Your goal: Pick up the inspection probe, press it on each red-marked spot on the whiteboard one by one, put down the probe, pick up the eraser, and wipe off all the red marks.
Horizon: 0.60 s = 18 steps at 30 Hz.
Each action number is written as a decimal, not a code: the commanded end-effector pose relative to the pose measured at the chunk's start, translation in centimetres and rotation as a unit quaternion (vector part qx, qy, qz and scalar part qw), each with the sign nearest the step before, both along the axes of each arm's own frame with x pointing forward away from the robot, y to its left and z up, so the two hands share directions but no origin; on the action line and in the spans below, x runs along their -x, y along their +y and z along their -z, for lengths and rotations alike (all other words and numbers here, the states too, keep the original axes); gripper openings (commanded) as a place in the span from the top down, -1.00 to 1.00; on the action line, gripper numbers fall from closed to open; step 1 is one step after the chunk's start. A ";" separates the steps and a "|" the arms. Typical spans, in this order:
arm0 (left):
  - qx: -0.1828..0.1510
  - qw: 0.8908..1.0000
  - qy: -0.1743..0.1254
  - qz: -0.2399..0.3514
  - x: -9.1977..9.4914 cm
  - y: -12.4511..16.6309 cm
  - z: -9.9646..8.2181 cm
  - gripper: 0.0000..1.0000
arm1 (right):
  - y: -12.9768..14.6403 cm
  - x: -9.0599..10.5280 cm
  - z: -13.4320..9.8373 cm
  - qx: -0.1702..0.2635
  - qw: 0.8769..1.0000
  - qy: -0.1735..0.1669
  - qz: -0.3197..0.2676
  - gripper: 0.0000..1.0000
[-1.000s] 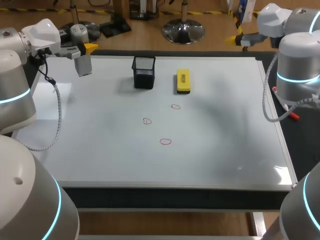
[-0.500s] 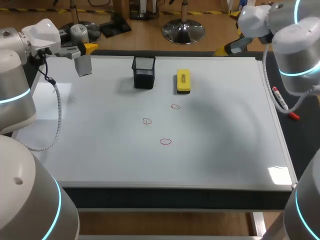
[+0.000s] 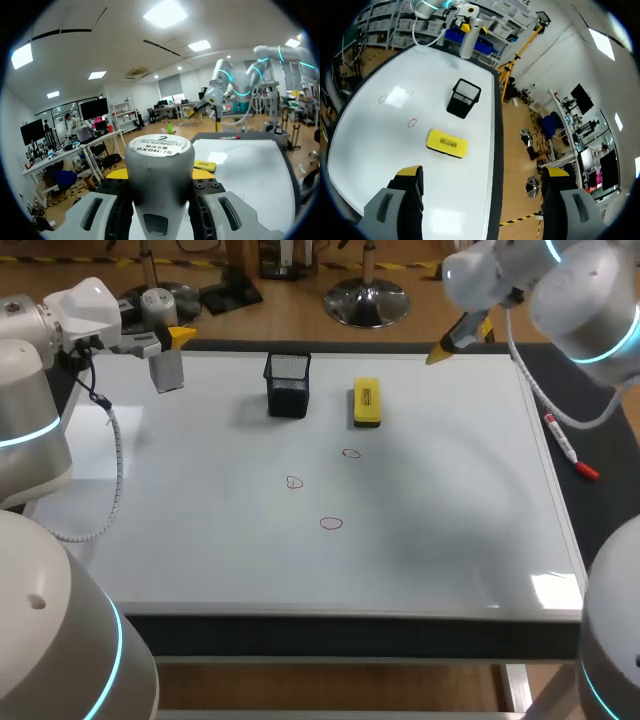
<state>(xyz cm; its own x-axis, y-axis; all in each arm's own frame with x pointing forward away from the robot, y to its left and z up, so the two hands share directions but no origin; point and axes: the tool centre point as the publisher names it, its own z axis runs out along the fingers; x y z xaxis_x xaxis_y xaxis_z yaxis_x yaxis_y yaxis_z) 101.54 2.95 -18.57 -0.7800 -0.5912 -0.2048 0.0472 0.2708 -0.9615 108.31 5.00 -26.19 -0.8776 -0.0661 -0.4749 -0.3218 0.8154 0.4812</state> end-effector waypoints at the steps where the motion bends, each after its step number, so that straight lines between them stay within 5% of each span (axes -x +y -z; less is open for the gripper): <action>1: 0.001 1.000 -0.002 -0.001 0.0 0.0 0.0 1.00 | 0.3 -0.1 -0.3 0.323 0.910 0.063 -0.252 -1.00; 3: 0.001 1.000 -0.002 -0.001 0.0 0.0 0.0 1.00 | 0.4 -0.4 -0.6 0.305 0.923 0.055 -0.228 -1.00; 18: 0.001 1.000 -0.002 -0.001 0.0 0.0 0.0 1.00 | 0.4 -0.4 -0.6 0.305 0.923 0.055 -0.228 -1.00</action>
